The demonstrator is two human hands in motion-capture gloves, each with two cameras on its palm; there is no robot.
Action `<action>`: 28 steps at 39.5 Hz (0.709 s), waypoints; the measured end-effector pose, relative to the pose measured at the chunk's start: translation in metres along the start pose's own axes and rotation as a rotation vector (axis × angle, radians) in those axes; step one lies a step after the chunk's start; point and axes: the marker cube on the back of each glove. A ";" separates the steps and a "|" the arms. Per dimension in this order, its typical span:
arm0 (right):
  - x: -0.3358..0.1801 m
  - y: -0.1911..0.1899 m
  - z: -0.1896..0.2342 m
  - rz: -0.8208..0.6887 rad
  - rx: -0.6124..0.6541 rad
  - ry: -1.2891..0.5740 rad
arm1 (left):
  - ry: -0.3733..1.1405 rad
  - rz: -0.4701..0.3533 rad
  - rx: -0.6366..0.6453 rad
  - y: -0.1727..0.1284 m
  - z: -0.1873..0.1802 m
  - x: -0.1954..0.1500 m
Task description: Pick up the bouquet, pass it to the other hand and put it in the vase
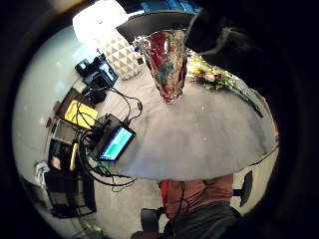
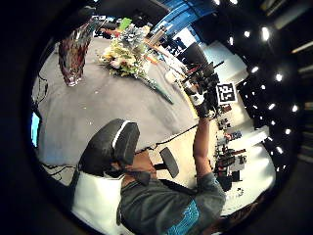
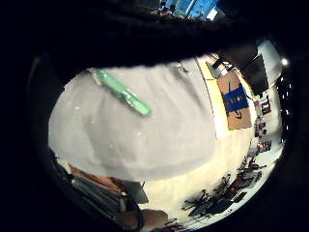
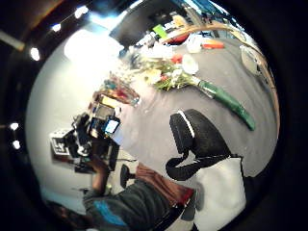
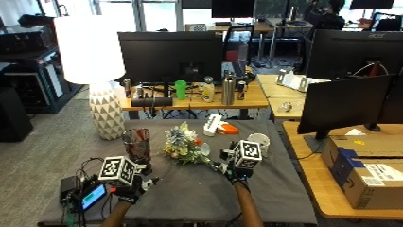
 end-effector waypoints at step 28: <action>0.052 0.020 0.089 0.232 -0.405 -0.010 | 0.048 -0.050 -0.035 -0.006 0.033 -0.014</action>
